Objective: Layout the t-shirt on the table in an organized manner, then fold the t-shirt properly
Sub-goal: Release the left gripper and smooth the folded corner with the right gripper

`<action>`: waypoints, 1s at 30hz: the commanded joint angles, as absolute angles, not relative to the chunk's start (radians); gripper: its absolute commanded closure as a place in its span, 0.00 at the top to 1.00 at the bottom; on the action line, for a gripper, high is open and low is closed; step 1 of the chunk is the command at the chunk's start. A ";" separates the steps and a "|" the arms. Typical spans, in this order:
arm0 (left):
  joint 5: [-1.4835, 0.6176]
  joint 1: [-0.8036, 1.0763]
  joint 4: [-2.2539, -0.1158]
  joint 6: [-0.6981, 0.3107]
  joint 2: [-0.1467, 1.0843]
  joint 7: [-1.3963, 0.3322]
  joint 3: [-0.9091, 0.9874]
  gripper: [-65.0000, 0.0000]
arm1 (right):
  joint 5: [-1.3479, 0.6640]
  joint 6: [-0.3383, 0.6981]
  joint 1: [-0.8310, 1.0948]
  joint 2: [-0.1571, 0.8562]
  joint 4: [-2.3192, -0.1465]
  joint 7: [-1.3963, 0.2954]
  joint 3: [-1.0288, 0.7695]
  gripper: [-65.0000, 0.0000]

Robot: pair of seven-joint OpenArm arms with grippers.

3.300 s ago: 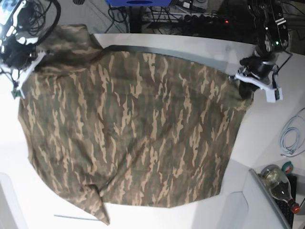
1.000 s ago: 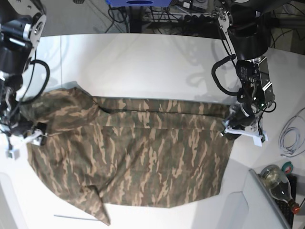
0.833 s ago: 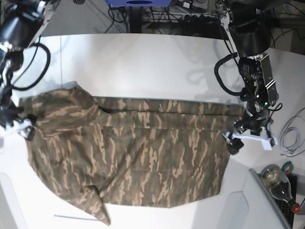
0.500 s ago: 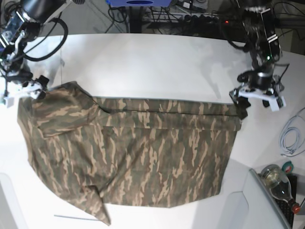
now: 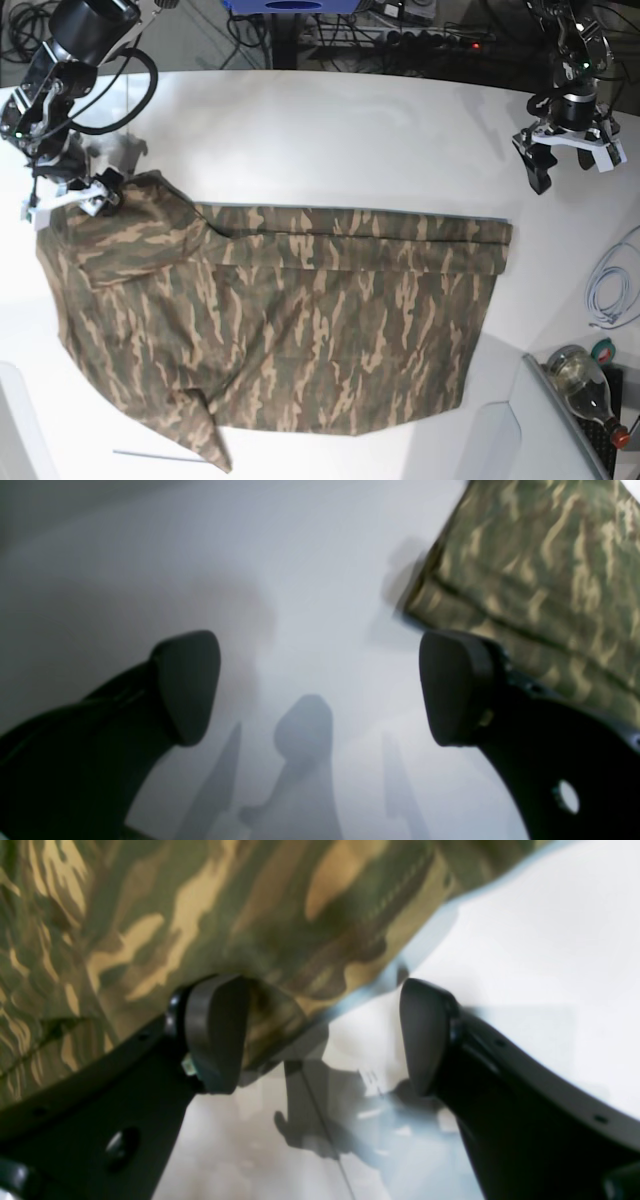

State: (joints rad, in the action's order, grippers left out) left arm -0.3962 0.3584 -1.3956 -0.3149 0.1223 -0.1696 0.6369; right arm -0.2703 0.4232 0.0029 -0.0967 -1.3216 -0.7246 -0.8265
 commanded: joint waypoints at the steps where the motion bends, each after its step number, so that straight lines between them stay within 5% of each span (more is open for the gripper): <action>1: -0.404 0.355 -1.411 -0.321 0.136 -0.143 0.639 0.92 | -0.286 0.430 -0.010 -0.087 -1.337 -0.713 -0.825 0.65; 8: -0.404 0.354 -1.397 -0.321 0.134 -0.143 0.639 0.92 | -0.286 0.430 -0.022 -0.087 -1.343 -0.760 -0.825 0.00; 25: -0.401 0.348 -1.397 -0.321 0.131 -0.143 0.631 0.92 | -0.280 0.423 -0.136 -0.067 -1.461 -0.889 -0.708 0.00; 30: -0.398 0.349 -1.397 -0.321 0.131 -0.145 0.630 0.92 | -0.280 0.326 -0.252 -0.031 -1.359 -0.852 -0.613 0.00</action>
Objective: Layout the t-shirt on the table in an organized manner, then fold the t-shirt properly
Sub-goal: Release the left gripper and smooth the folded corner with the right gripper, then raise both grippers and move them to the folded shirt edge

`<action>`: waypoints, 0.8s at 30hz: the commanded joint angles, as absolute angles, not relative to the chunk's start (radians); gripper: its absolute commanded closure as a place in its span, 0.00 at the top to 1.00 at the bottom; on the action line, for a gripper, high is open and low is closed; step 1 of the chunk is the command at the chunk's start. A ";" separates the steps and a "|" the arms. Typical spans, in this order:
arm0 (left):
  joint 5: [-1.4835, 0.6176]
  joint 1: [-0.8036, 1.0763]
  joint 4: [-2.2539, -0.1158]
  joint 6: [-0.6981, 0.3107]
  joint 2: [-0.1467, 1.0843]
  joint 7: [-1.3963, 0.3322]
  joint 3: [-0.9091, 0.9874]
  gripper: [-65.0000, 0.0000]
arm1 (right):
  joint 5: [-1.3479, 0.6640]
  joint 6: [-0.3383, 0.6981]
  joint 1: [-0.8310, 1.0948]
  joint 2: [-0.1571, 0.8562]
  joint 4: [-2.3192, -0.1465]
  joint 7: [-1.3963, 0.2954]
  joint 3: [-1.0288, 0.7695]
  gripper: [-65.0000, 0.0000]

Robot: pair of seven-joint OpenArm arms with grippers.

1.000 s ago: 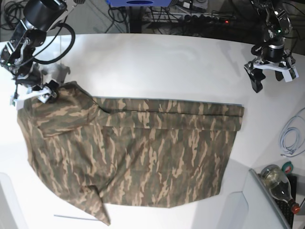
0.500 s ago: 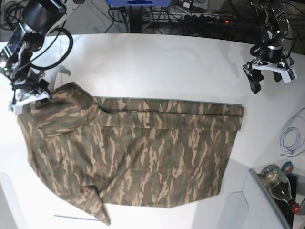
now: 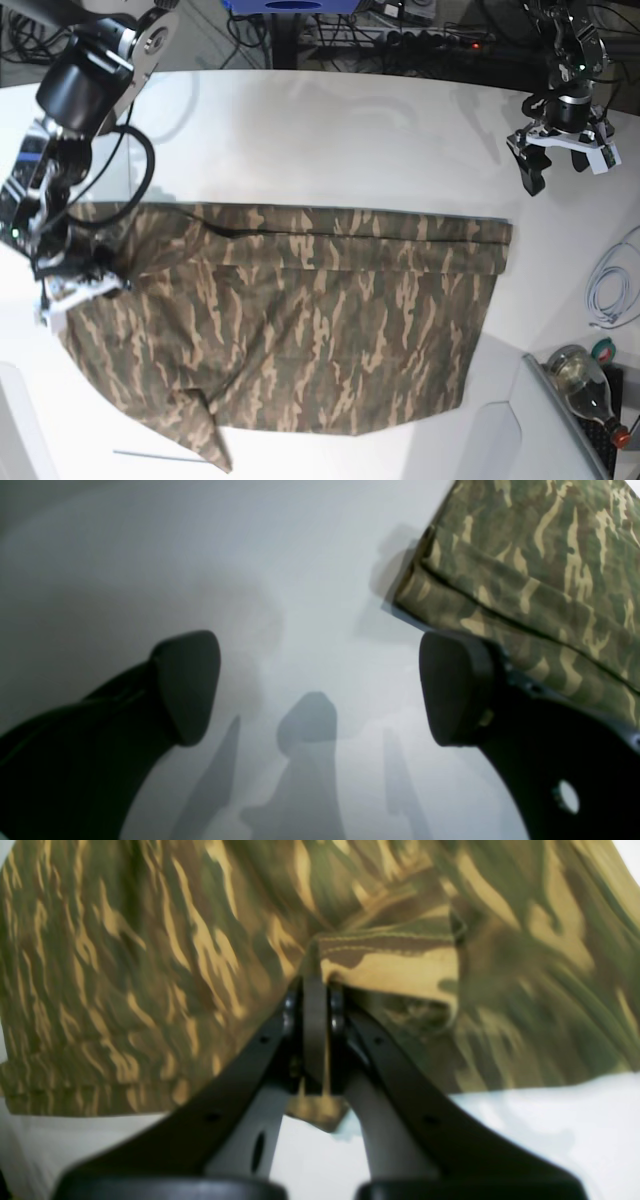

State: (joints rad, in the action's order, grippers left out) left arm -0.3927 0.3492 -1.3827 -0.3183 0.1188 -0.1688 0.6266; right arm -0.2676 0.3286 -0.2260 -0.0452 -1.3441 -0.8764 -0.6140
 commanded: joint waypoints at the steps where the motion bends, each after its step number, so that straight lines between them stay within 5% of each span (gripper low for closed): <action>1: -0.398 0.351 -1.399 -0.321 0.131 -0.145 0.628 0.92 | -0.280 0.321 -0.277 -0.021 -1.322 -0.834 -0.591 0.00; 14: -0.397 0.415 -1.397 -0.323 0.137 -0.145 0.627 0.92 | -0.280 0.292 -0.509 0.097 -0.825 -0.440 -0.455 0.04; 16: -0.397 0.417 -1.397 -0.323 0.134 -0.145 0.627 0.92 | -0.282 0.292 -0.509 0.097 -0.814 -0.383 -0.455 0.14; 22: -0.397 0.421 -1.402 -0.323 0.133 -0.145 0.627 0.92 | -0.280 0.297 -0.481 0.097 -0.875 -0.377 -0.404 0.70; 24: -0.397 0.421 -1.400 -0.323 0.134 -0.145 0.627 0.92 | -0.280 0.298 -0.375 0.110 -1.067 -0.453 -0.338 0.71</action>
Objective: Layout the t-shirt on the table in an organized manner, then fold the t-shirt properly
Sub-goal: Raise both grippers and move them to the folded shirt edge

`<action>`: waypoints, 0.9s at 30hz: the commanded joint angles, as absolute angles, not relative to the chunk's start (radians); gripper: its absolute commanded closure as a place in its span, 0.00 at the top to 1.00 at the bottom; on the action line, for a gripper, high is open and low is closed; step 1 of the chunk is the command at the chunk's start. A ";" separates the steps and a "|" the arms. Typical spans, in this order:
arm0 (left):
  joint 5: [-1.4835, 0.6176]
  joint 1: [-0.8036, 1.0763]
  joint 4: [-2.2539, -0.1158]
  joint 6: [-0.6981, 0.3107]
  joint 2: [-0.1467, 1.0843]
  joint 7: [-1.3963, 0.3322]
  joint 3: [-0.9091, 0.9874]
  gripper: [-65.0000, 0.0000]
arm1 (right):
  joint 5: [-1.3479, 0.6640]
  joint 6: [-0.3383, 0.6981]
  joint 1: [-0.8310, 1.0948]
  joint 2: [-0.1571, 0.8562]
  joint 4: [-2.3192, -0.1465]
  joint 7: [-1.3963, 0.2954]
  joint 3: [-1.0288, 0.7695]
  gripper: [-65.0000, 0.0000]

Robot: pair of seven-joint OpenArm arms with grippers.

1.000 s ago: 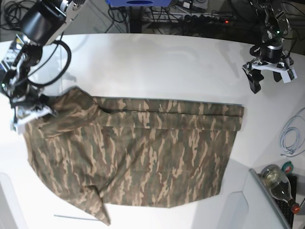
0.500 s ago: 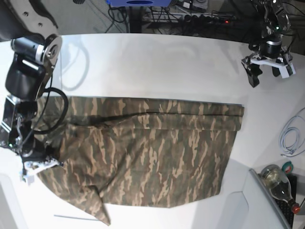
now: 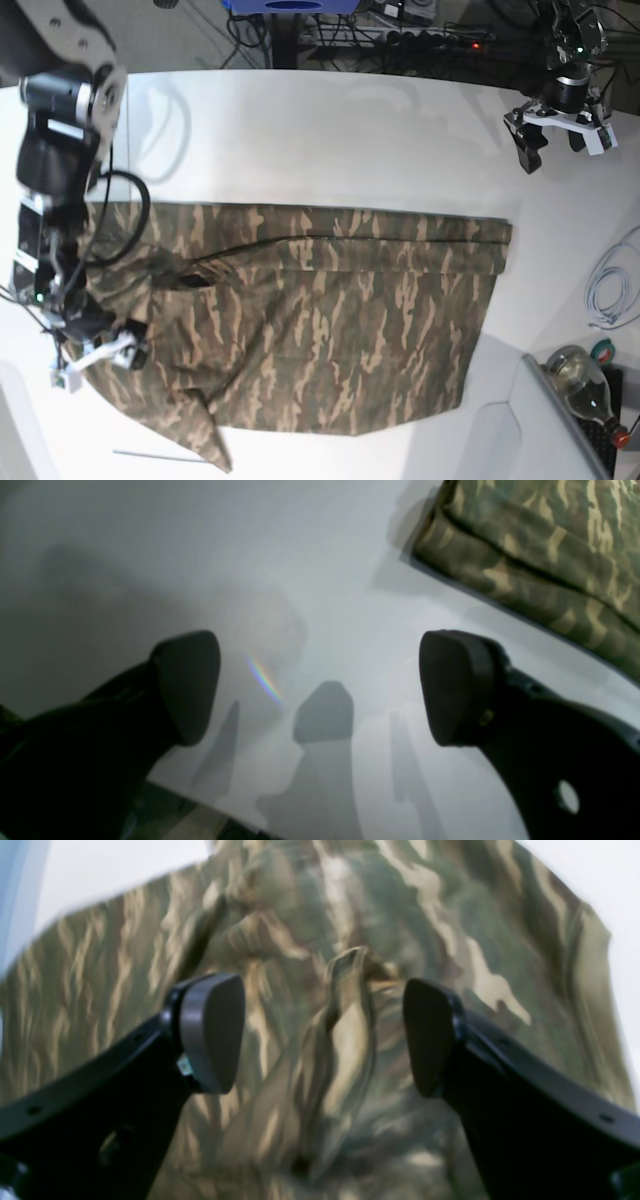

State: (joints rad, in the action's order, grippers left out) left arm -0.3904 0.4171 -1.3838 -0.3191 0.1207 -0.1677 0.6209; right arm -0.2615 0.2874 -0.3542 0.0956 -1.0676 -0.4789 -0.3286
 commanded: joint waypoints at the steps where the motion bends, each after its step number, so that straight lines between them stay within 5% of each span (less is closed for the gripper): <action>1: -0.397 0.421 -1.399 -0.323 0.136 -0.145 0.627 0.92 | -0.280 0.298 -0.305 0.111 -1.185 -0.487 -0.289 0.70; 6: -0.406 0.367 -1.392 -0.323 0.124 -0.145 0.607 0.92 | -0.288 0.292 0.028 0.076 -1.613 -0.481 -0.193 0.67; 17: -0.398 0.120 -1.084 -0.323 0.117 -0.139 0.521 0.92 | -0.288 0.297 0.229 0.024 -1.692 -0.440 -0.263 0.67; 23: -0.397 0.051 -0.935 -0.381 0.193 -0.137 0.466 0.61 | -0.346 0.297 0.255 -0.005 -1.716 -0.446 -0.343 0.67; 27: -0.398 0.028 -0.898 -0.389 0.199 -0.136 0.460 0.57 | -0.495 0.297 0.268 -0.005 -1.710 -0.447 -0.389 0.67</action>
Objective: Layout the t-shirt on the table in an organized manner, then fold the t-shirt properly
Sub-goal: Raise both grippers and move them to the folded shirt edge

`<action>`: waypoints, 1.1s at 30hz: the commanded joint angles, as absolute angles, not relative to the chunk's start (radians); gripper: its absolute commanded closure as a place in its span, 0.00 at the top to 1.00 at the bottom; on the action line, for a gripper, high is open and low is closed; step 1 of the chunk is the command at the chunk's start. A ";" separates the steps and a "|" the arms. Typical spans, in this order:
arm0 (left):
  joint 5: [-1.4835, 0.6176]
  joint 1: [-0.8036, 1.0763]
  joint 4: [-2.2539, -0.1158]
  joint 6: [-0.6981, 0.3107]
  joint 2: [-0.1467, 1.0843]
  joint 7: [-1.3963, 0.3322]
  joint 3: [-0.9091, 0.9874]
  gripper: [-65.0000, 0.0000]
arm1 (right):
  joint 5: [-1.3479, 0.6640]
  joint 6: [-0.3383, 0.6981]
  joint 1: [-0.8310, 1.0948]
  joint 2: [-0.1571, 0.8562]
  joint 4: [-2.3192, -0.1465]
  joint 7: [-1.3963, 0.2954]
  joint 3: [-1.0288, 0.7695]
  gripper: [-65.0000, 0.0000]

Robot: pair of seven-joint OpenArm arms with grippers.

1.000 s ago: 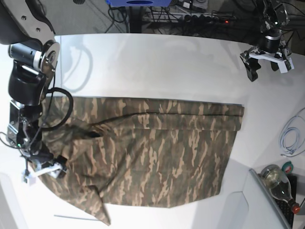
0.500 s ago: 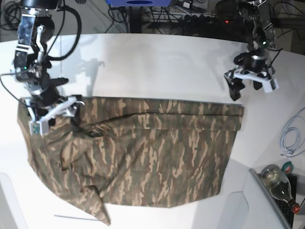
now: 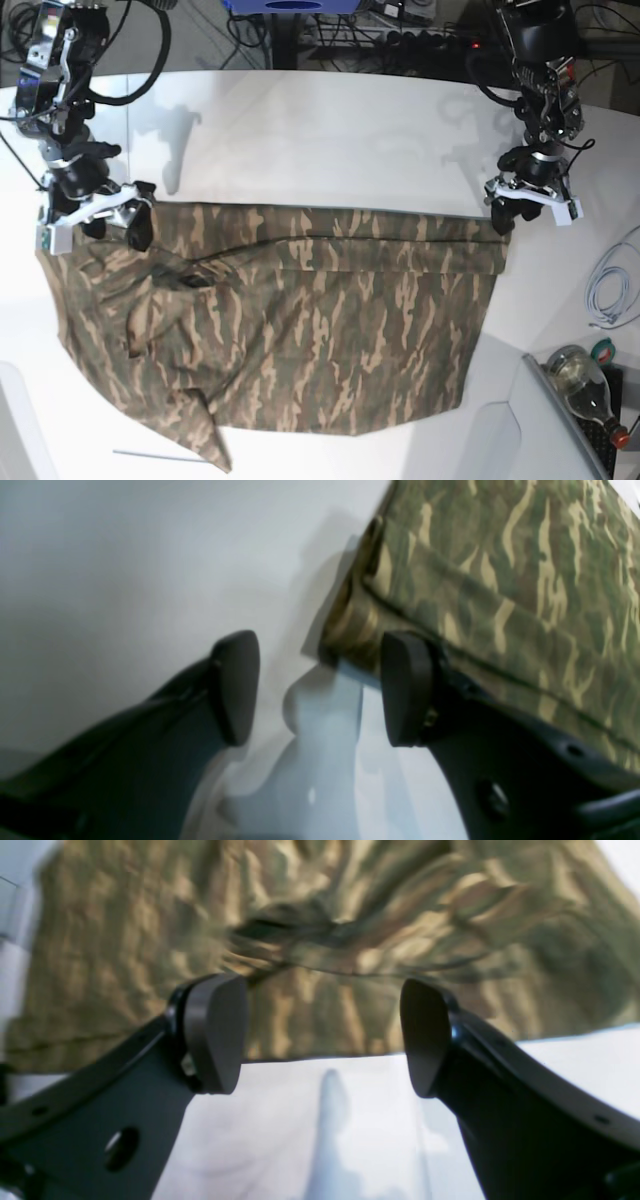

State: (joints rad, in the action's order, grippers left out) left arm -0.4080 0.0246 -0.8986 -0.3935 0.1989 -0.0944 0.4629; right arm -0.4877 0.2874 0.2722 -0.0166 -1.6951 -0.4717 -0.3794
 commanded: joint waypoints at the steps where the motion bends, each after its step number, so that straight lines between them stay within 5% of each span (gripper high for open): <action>1: -0.398 0.028 -0.898 -0.389 0.199 -0.136 0.455 0.56 | -0.507 0.297 0.268 -0.005 -1.710 -0.447 -0.392 0.67; 33: -0.397 -0.041 -0.802 -0.390 0.203 -0.143 0.449 0.53 | -0.507 0.297 0.269 -0.005 -1.710 -0.447 -0.394 0.67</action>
State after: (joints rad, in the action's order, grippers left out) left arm -0.4160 -0.0448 -0.8089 -0.4046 0.2020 -0.0750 0.4500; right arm -0.4911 0.2874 0.2752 -0.0135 -1.6947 -0.4717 -0.3908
